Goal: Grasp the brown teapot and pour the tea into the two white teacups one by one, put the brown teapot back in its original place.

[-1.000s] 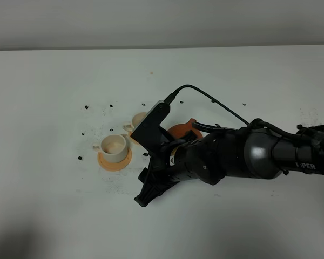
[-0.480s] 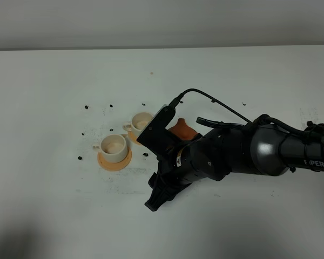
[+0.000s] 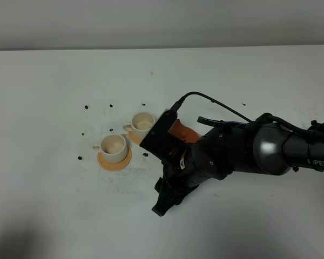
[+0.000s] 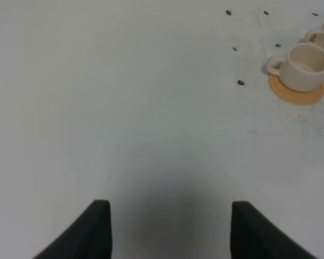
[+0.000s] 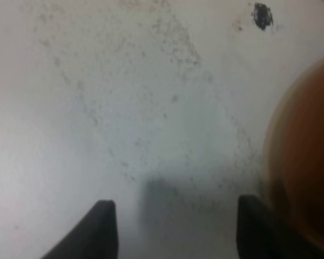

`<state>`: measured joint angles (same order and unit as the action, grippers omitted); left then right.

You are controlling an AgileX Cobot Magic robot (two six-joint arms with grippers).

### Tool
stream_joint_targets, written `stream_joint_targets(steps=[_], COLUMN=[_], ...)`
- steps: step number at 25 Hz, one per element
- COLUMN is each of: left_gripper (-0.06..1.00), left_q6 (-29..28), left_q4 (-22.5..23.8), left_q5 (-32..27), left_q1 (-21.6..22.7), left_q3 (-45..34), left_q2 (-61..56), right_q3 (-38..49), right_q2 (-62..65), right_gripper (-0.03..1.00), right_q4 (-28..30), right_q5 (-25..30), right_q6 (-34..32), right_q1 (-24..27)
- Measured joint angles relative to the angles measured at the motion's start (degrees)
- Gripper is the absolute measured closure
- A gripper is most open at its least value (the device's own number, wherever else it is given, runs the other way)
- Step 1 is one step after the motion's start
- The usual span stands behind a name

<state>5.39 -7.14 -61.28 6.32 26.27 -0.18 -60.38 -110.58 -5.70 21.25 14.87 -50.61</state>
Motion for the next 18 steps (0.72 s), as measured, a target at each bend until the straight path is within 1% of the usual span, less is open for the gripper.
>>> stream_joint_targets(steps=[8,10,13,15,18], left_gripper=[0.43,0.43,0.43,0.43,0.43], left_q6=[0.00,0.00,0.00,0.00,0.00], left_q4=[0.00,0.00,0.00,0.00,0.00], left_q5=[0.00,0.00,0.00,0.00,0.00], left_q1=[0.00,0.00,0.00,0.00,0.00], left_q3=[0.00,0.00,0.00,0.00,0.00], left_q2=[0.00,0.00,0.00,0.00,0.00], right_q3=[0.04,0.04,0.04,0.04,0.04], right_q2=[5.62,8.42,11.98,13.35,13.77], right_gripper=[0.47,0.47,0.47,0.47,0.47], right_q4=[0.18,0.13,-0.37,-0.88,-1.03], right_q5=[0.34,-0.34,-0.47,0.85,3.95], right_q6=[-0.30,-1.85,-7.71,-13.18,-19.09], right_q1=[-0.97,-1.31,-0.28,1.99,5.60])
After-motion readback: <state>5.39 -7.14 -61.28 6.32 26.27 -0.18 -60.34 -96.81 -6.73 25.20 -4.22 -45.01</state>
